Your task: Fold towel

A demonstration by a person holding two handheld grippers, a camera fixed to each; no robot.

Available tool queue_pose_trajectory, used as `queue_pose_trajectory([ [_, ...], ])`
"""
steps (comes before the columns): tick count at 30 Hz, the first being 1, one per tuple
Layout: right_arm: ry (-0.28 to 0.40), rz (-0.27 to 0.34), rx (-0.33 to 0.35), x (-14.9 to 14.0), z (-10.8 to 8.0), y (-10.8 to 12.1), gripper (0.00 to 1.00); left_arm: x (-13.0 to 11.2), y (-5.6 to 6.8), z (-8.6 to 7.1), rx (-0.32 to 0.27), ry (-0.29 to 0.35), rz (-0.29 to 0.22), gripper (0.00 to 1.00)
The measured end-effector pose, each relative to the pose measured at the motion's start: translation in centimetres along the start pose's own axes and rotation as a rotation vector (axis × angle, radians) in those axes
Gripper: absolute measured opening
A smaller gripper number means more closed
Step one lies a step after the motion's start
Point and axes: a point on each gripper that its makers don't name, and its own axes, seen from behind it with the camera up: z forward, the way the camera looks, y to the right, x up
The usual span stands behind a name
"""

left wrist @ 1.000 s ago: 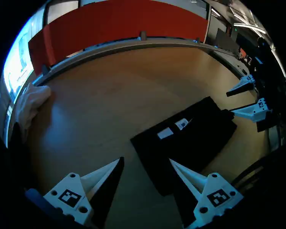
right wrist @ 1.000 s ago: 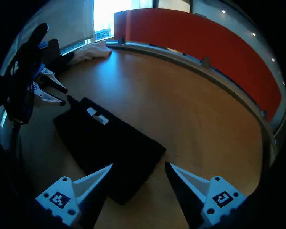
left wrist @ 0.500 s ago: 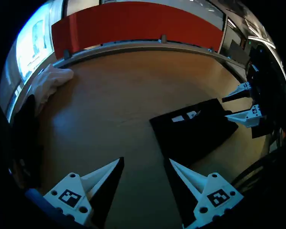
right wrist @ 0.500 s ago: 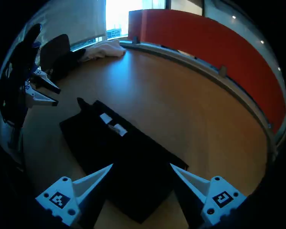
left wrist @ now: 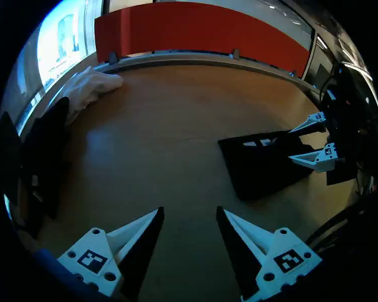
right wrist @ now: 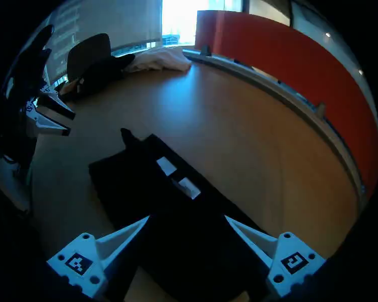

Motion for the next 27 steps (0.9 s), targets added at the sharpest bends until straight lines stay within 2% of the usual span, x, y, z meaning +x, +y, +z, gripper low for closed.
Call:
queue_pose_trajectory([
  [15,-0.021,-0.009,-0.013,-0.2,1.4,0.8,0.95,-0.6,0.0,0.0,-0.004,-0.006,-0.005,0.76],
  [27,-0.004,-0.027,-0.053,2.0,1.8,3.7,0.95,-0.6,0.0,0.0,-0.007,-0.007,0.005,0.76],
])
